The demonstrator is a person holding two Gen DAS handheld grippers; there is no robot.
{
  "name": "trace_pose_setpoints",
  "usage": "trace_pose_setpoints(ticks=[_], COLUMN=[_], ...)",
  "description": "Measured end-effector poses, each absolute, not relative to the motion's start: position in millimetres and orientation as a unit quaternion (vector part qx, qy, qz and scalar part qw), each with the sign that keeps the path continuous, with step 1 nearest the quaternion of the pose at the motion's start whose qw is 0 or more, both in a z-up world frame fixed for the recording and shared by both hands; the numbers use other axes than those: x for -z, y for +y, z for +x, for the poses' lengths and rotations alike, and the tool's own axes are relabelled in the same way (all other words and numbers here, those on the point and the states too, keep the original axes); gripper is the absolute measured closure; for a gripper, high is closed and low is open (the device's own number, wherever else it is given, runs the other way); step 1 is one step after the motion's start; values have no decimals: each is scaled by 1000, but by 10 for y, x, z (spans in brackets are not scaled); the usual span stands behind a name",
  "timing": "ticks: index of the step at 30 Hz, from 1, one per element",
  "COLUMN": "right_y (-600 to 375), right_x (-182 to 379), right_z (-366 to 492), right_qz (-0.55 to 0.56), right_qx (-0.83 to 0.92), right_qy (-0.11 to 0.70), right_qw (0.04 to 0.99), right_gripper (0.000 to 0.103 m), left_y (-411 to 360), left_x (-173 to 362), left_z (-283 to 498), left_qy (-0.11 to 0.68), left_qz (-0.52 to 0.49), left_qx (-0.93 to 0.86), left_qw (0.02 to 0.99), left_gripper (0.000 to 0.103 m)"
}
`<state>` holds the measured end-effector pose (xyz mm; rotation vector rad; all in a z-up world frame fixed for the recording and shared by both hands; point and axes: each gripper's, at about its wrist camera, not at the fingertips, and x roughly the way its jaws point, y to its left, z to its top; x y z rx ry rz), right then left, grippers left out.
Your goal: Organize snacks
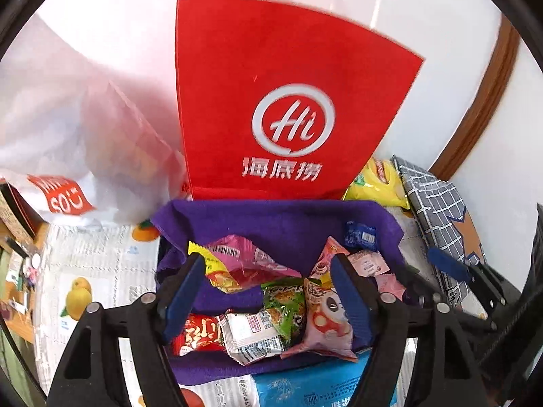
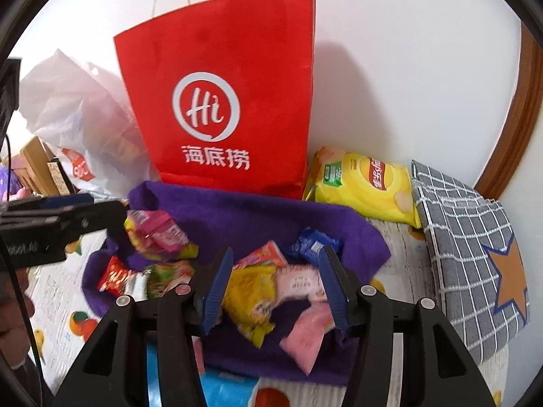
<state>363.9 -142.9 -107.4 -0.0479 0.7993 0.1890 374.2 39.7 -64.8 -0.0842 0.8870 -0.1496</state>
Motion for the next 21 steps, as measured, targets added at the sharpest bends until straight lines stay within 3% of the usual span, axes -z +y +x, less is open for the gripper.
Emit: trace_pose_setpoints(ticks=[21], right_y=[-1643], right_x=[460], right_z=[2258], right_qz=[16], right_qx=[-77], right_qy=[369], right_qw=[926], right_gripper=[40], left_y=[336], left_x=[143], left_z=[2265], left_qy=[385], left_qz=[-31], left_qx=[25], left_qw=[922], left_gripper=[16])
